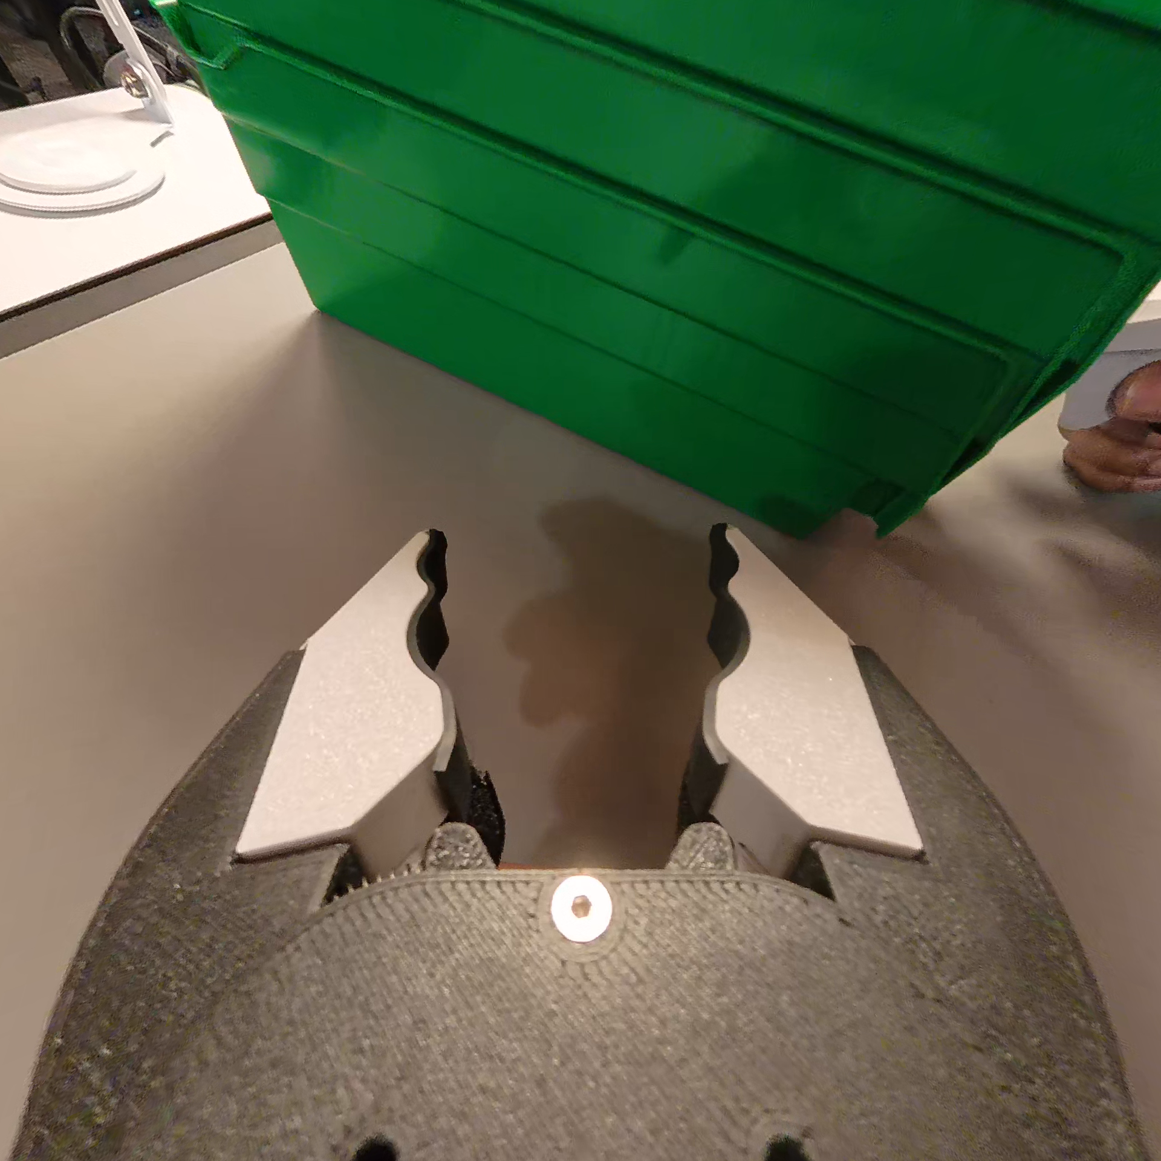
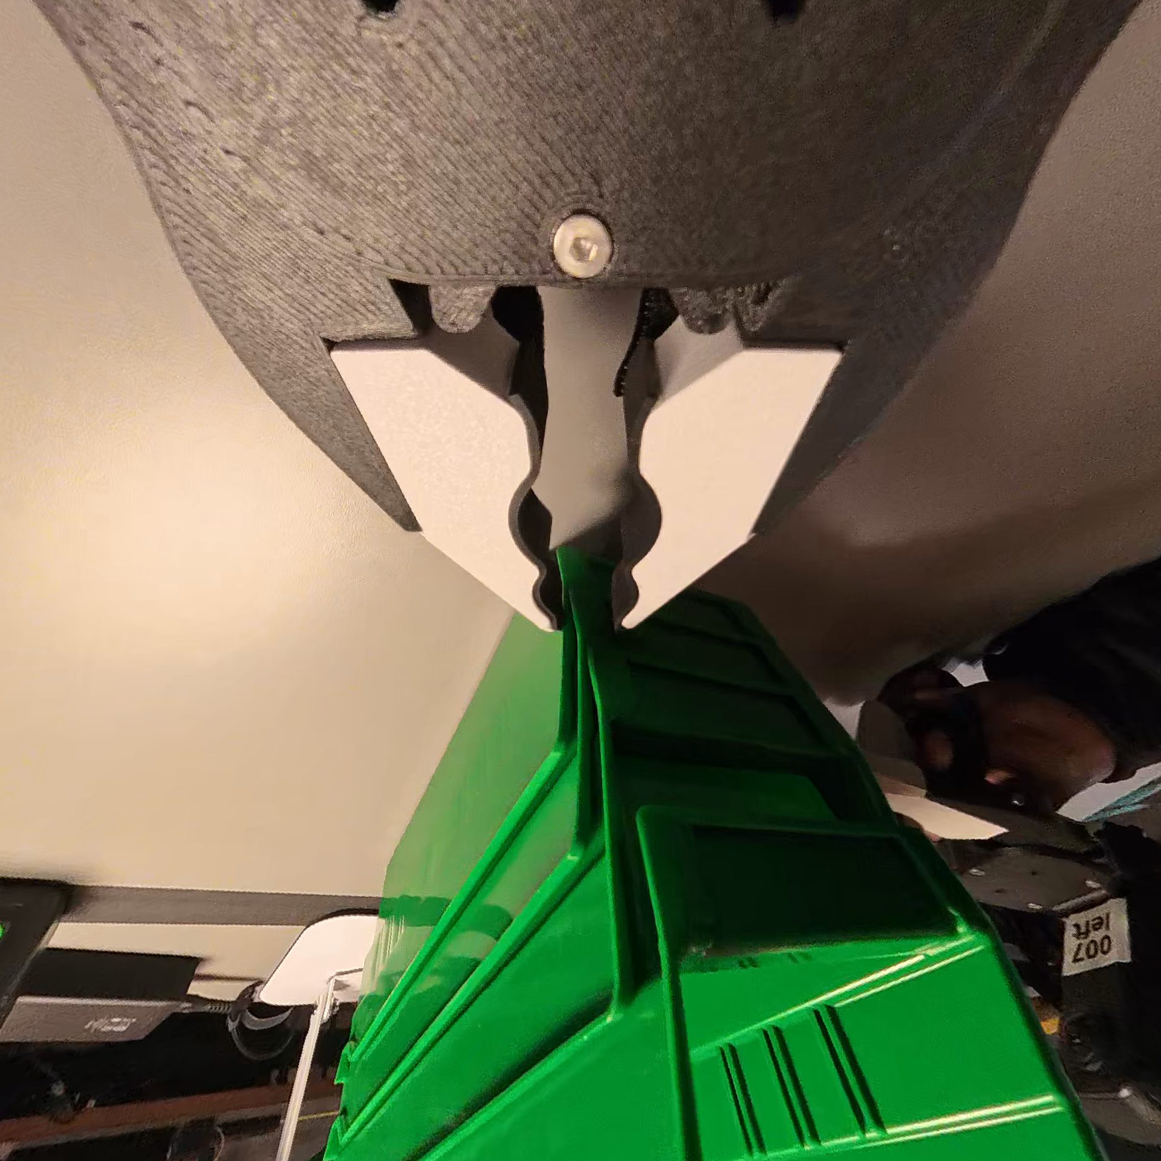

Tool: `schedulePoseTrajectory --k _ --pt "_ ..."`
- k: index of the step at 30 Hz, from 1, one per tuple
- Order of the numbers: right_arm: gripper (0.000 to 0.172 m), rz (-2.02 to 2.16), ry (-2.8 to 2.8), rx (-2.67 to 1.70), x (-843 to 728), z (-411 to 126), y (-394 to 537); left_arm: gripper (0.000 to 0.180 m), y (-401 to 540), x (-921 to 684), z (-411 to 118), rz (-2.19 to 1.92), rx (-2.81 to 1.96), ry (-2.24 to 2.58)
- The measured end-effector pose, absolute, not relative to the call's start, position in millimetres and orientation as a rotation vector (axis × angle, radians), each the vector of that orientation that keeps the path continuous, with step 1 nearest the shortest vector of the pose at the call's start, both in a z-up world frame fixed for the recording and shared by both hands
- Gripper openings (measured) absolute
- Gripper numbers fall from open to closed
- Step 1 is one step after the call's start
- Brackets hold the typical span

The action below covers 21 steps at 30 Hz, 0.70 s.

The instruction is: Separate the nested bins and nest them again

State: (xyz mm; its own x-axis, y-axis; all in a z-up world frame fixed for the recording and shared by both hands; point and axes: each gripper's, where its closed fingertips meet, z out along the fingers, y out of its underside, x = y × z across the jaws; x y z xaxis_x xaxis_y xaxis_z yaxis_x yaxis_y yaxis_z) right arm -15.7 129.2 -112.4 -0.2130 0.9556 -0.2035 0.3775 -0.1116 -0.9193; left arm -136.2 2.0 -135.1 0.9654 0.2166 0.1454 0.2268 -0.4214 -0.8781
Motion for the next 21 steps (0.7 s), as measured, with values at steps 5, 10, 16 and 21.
schedulePoseTrajectory --k 5,10,16,21 --pt "0.015 1.313 -1.613 -1.467 -8 -113 127 0.084 2 -137 -135 -0.017 -2.021 -0.320" --pt "0.015 1.299 -1.622 -1.467 2 -113 124 0.083 2 -136 -136 -0.013 -2.028 -0.315" --pt "0.016 1.267 -1.666 -1.479 30 -113 121 0.081 2 -136 -137 -0.008 -2.031 -0.312" --pt "0.067 1.229 -1.694 -1.605 68 -106 137 0.081 2 -136 -137 -0.009 -2.032 -0.319"
